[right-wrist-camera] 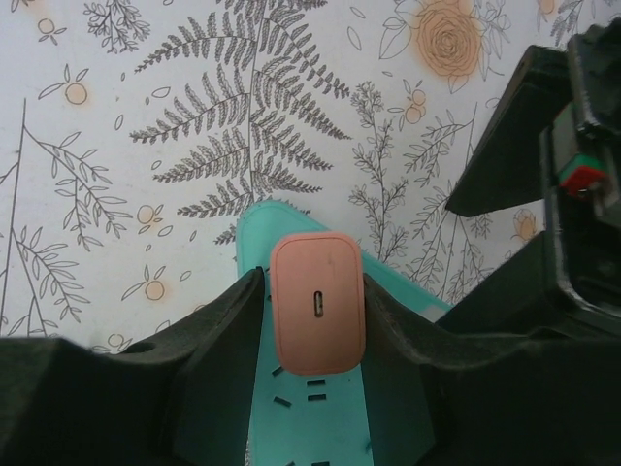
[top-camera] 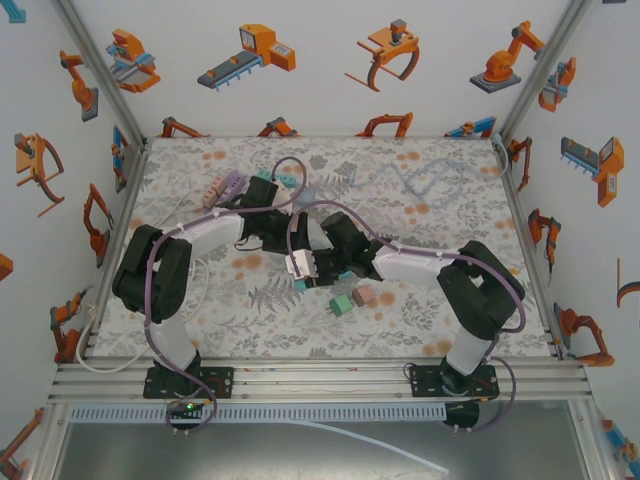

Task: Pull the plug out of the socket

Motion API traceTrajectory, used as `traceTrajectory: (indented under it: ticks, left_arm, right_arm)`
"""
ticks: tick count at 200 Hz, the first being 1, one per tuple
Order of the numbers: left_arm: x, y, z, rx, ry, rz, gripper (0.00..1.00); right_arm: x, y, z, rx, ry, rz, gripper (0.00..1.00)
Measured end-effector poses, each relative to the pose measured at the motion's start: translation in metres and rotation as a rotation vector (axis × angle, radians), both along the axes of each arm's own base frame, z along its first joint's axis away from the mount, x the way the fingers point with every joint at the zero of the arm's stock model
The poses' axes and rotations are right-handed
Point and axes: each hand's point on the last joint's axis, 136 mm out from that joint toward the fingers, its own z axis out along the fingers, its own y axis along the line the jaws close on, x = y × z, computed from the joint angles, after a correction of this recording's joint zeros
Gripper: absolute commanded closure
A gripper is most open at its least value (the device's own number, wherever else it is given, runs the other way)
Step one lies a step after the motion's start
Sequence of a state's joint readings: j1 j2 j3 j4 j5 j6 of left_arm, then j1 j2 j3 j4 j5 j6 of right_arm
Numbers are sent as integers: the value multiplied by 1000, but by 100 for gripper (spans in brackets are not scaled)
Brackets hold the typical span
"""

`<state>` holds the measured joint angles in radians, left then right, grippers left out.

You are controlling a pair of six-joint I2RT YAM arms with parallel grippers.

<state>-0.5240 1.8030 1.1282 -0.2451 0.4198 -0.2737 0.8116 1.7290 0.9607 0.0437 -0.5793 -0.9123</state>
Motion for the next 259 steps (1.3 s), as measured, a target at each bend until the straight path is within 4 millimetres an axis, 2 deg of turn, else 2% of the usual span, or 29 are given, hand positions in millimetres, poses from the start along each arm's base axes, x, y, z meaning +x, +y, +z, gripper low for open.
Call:
traceTrajectory:
  ticks: [20,61,176,259]
  left_arm:
    - [-3,-1,-6,8,13,-6,36]
    - [-16,-6,-16,4,51,-34,38]
    - [-23,-11,-22,-67,82,-19,43]
    - [-26,-14,-24,-83,90,-27,44]
  right_arm:
    - [0,2,0,7,6,1,62]
    - [2,3,0,11,14,-9,68]
    - [2,0,3,-41,94,-53,81]
    - [1,-1,2,-83,105,-70,85]
